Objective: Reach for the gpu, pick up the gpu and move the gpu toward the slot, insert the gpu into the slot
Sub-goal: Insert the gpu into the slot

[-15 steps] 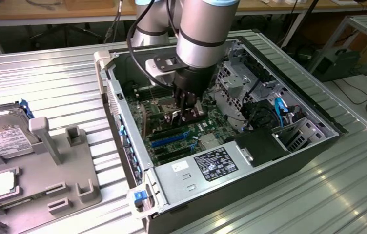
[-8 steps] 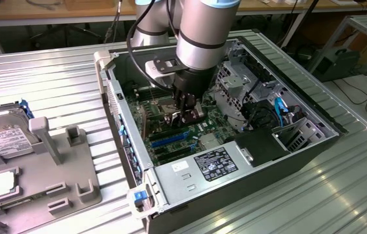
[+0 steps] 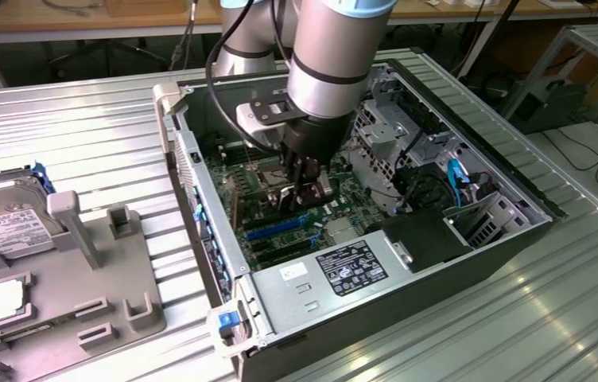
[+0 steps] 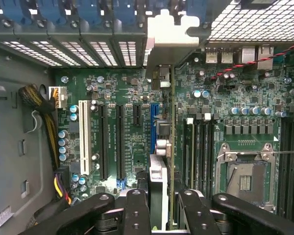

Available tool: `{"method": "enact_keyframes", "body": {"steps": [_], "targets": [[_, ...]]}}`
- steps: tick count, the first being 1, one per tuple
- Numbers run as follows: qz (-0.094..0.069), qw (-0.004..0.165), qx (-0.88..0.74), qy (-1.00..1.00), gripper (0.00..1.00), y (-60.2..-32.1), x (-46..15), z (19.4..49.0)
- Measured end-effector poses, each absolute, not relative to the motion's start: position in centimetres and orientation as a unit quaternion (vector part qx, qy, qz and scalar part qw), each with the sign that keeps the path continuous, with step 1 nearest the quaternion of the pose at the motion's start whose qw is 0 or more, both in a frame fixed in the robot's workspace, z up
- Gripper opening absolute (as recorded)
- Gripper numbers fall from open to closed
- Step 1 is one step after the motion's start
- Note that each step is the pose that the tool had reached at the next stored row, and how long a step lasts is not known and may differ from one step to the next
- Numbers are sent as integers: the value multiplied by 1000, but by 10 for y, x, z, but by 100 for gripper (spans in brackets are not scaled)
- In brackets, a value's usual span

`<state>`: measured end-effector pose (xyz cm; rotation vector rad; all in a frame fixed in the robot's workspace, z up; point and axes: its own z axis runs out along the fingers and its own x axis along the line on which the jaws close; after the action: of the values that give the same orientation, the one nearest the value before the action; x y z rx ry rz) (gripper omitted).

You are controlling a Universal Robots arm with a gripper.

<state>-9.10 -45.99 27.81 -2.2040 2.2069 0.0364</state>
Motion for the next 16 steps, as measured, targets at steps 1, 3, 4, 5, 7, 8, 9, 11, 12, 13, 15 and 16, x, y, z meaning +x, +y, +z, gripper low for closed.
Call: {"method": "enact_keyframes", "body": {"steps": [1, 3, 4, 5, 7, 8, 9, 11, 12, 13, 15, 16], "targets": [[12, 11, -707, 708, 28, -460, -91, 278], [12, 11, -707, 708, 28, -461, -93, 277], [12, 11, -707, 707, 28, -461, -93, 277], [12, 11, -707, 707, 28, -461, -94, 276], [10, 12, -707, 707, 28, -461, -95, 275], [10, 13, -707, 707, 28, -461, -95, 274], [10, 13, -707, 707, 28, -461, -95, 274], [10, 13, -707, 707, 28, -461, -95, 273], [10, 13, -707, 707, 28, -461, -95, 272], [10, 13, -707, 707, 28, -461, -95, 271], [10, 13, -707, 707, 28, -461, -96, 268], [10, 13, -707, 707, 28, -461, -96, 267]]}}
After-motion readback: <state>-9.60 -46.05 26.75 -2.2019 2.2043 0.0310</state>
